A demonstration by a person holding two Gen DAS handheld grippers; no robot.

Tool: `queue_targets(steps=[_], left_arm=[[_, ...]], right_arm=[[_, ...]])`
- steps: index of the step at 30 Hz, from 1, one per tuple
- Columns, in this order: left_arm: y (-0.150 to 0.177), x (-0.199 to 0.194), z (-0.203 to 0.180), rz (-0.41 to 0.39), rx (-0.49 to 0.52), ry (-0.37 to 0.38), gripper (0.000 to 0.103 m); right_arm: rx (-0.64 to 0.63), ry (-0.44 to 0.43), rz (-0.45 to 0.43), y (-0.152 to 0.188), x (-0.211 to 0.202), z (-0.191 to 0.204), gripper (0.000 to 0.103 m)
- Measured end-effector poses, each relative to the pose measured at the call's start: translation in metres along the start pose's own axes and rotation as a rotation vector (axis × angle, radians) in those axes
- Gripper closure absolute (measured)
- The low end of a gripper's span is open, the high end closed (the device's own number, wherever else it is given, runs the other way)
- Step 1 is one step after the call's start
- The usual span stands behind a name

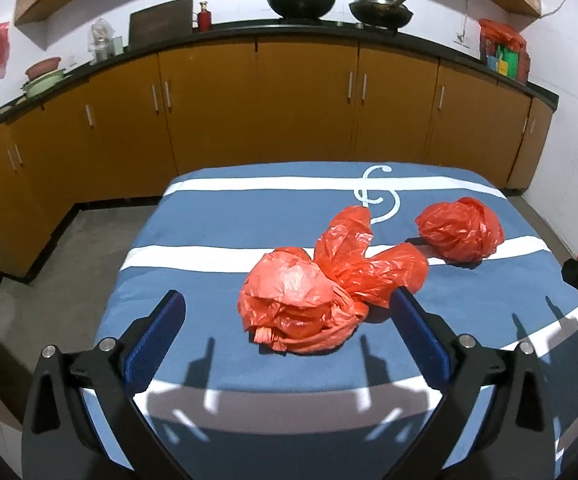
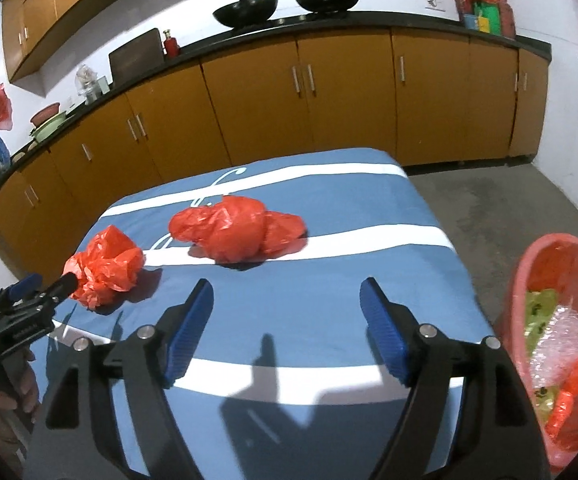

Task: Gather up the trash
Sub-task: 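Return both open tools to the table toward the remaining red bags, then grasp a red bag with the left gripper while the right grasps another red bag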

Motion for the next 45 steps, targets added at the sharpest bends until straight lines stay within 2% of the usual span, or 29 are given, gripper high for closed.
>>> queue_targets(steps=[2, 5, 7, 11, 15, 19, 26, 28, 30, 31, 33, 38, 45], left_arm=[[-0.002, 0.007, 0.001, 0.016, -0.006, 0.006, 0.002], [-0.005, 0.015, 0.002, 0.031, -0.019, 0.02, 0.002], [-0.006, 0.02, 0.003, 0.047, -0.016, 0.036, 0.002], [-0.004, 0.029, 0.002, 0.074, 0.008, 0.048, 0.002], [-0.004, 0.029, 0.001, 0.045, 0.058, 0.043, 0.002], [-0.006, 0.031, 0.0, 0.035, 0.096, 0.038, 0.002], [-0.016, 0.041, 0.004, 0.029, 0.079, 0.045, 0.002], [-0.018, 0.045, 0.006, 0.036, 0.05, 0.059, 0.003], [-0.019, 0.047, 0.008, 0.041, 0.028, 0.072, 0.011], [-0.02, 0.049, 0.008, 0.045, 0.02, 0.076, 0.014], [-0.02, 0.051, 0.008, 0.051, 0.008, 0.082, 0.025], [-0.019, 0.051, 0.006, 0.056, -0.008, 0.089, 0.033], [-0.015, 0.056, 0.002, 0.098, -0.03, 0.085, 0.029]], right_arm=[[-0.004, 0.002, -0.004, -0.005, 0.008, 0.007, 0.023], [-0.022, 0.018, -0.032, -0.016, 0.016, 0.016, 0.01], [-0.044, 0.031, -0.048, -0.024, 0.026, 0.023, 0.004], [-0.086, 0.048, -0.017, -0.036, 0.053, 0.033, 0.004], [-0.117, 0.066, 0.054, -0.041, 0.088, 0.032, 0.004], [-0.093, 0.014, 0.087, -0.046, 0.108, 0.029, 0.004], [-0.164, -0.059, 0.131, -0.05, 0.131, 0.04, 0.004], [-0.172, -0.081, 0.15, -0.049, 0.136, 0.041, 0.007], [-0.166, -0.1, 0.168, -0.048, 0.139, 0.042, 0.024], [-0.157, -0.112, 0.175, -0.047, 0.14, 0.042, 0.027], [-0.142, -0.129, 0.177, -0.047, 0.14, 0.041, 0.04], [-0.145, -0.123, 0.173, -0.04, 0.132, 0.04, 0.044], [-0.14, -0.111, 0.183, -0.032, 0.123, 0.038, 0.04]])
Point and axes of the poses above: each gripper's, at about its wrist camera, not at the fingertips, and x roughly the way its jaws point, z to its left, y to its underside, the point moved 5 cm from there along x, roughly the way its jaws point, and after that the axes turned 3 degrees about -y, right-handed, at the moved point
